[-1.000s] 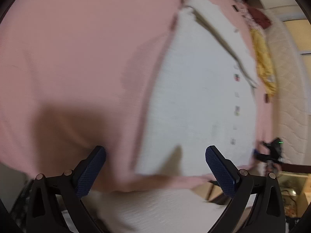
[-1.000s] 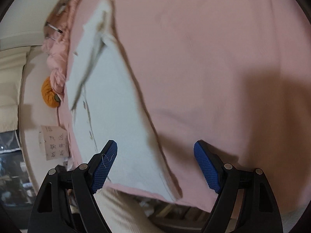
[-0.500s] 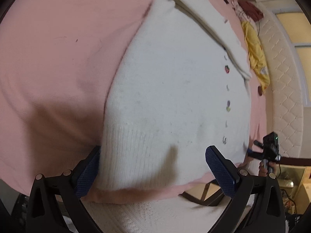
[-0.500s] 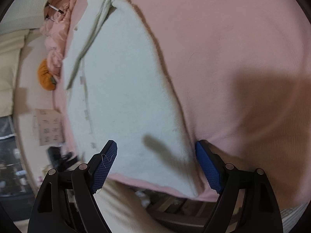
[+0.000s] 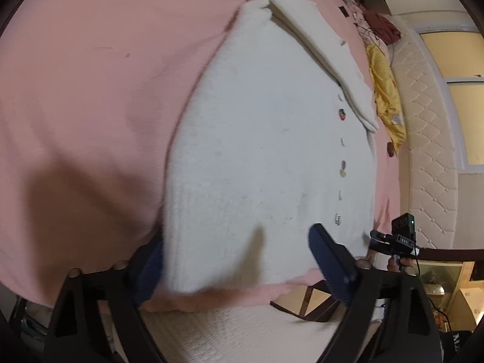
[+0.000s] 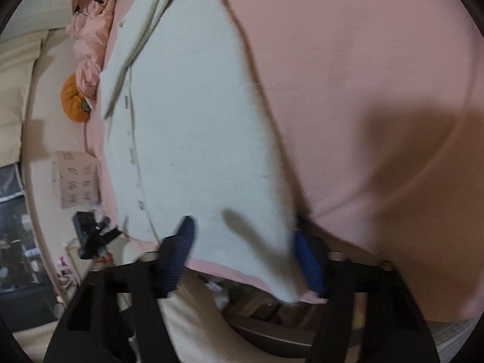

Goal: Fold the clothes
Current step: 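Grasp the cardigan side edge with both grippers and lift it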

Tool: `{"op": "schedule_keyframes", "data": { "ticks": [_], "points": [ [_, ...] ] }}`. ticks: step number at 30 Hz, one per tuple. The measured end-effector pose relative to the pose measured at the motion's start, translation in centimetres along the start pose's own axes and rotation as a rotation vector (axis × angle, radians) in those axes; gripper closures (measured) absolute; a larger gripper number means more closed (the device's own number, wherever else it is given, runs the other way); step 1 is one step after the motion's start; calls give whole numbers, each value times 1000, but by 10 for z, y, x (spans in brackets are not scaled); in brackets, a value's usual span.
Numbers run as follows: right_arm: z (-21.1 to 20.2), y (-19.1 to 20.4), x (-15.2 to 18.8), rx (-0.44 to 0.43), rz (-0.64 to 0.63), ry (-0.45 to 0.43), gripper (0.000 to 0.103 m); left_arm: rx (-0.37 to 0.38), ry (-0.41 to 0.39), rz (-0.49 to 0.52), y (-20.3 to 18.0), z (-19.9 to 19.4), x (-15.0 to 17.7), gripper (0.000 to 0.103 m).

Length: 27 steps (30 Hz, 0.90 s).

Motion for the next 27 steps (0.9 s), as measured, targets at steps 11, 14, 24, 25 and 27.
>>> {"op": "schedule_keyframes", "data": {
  "ticks": [11, 14, 24, 25, 27],
  "points": [
    [11, 27, 12, -42, -126, 36, 93, 1, -3, -24, 9, -5, 14, 80],
    [23, 11, 9, 46, -86, 74, 93, 5, -7, -68, 19, 1, 10, 87],
    [18, -3, 11, 57, 9, 54, 80, 32, -34, -60, 13, 4, 10, 88],
    [19, -4, 13, 40, 4, 64, 80, 31, -38, -57, 12, 5, 10, 88],
    [25, -2, 17, 18, -10, 78, 80, 41, -45, -63, 10, 7, 9, 88]
  ]
}}
Point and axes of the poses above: each gripper's, at about its wrist camera, not at the fingertips, and z roughly the way its jaws point, y to its left, x to its underside, the point moved 6 cm from there along z, roughly the way its jaws point, and after that the axes turned 8 degrees about -x, right-handed, at the moved point
